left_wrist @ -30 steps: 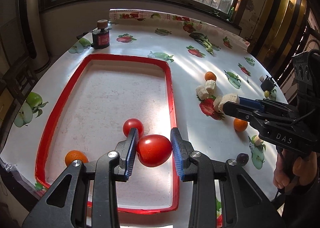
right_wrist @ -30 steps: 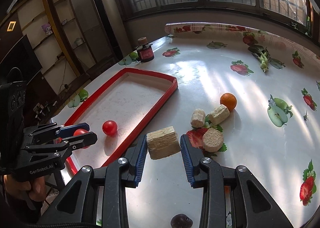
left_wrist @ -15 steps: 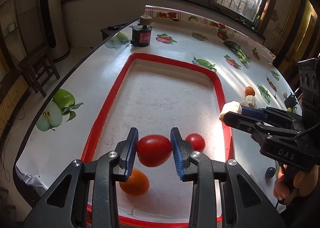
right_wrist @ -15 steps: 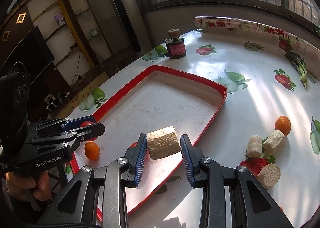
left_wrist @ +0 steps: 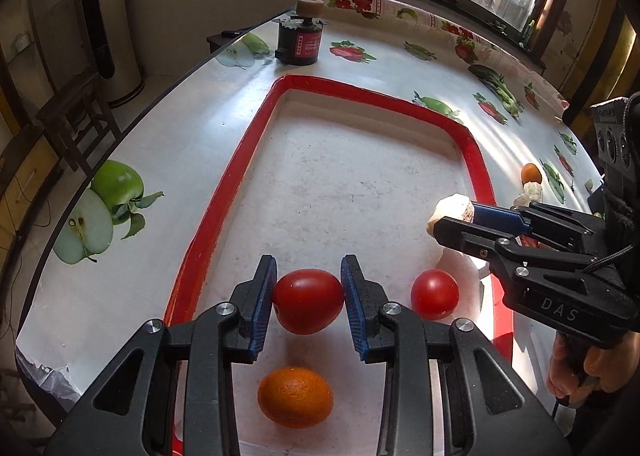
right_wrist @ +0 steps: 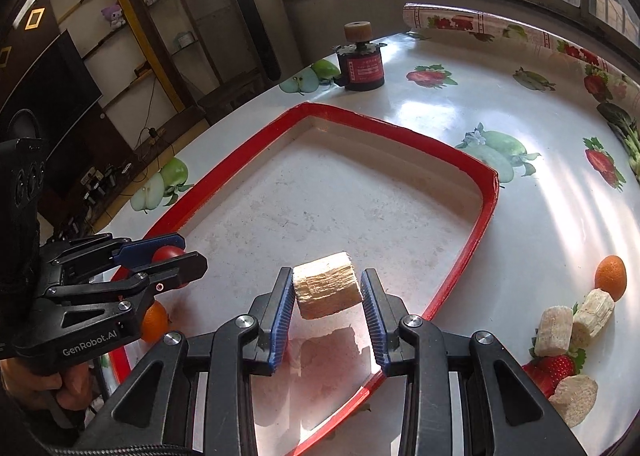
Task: Organize fruits
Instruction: 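Carry the tomato and beige block in both tools into the tray, then open the left tool to release the tomato while the right tool releases the block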
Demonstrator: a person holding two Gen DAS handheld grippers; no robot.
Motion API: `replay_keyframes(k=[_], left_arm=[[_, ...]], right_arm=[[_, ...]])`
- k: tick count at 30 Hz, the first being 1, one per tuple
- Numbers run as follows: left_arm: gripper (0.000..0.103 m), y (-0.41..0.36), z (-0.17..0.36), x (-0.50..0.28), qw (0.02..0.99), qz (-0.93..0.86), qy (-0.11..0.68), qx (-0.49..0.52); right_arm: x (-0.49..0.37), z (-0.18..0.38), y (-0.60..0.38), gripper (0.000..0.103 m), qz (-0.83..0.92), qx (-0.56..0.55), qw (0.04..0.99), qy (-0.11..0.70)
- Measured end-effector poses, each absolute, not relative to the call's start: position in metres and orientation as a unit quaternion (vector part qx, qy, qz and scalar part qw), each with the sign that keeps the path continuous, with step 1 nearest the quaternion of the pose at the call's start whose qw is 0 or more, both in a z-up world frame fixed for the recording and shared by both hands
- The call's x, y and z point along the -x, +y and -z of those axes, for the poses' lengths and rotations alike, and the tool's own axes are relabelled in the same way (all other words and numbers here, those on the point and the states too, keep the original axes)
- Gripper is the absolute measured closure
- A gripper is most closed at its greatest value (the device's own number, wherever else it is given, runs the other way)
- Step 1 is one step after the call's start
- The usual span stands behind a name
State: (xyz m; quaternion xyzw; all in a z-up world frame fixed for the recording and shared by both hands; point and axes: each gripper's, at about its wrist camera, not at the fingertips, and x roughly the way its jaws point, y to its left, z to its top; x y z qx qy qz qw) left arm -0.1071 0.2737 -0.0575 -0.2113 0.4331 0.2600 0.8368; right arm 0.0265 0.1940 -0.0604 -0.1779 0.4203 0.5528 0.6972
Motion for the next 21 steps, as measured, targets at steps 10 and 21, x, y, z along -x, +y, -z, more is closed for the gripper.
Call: replay_keyframes(k=[10,21], left_arm=[[0.068,0.274,0.068,0.104,0.822,-0.269,0.452,0.220],[0.060,0.261,0.044,0.112,0.831,-0.281,0.430,0.212]], right_arm=[[-0.024,0.070,0.201,0.063,-0.548,0.198,0.694,0.423],[-0.029,0.040,0.169,0.056,-0.551,0.165,0.709,0.407]])
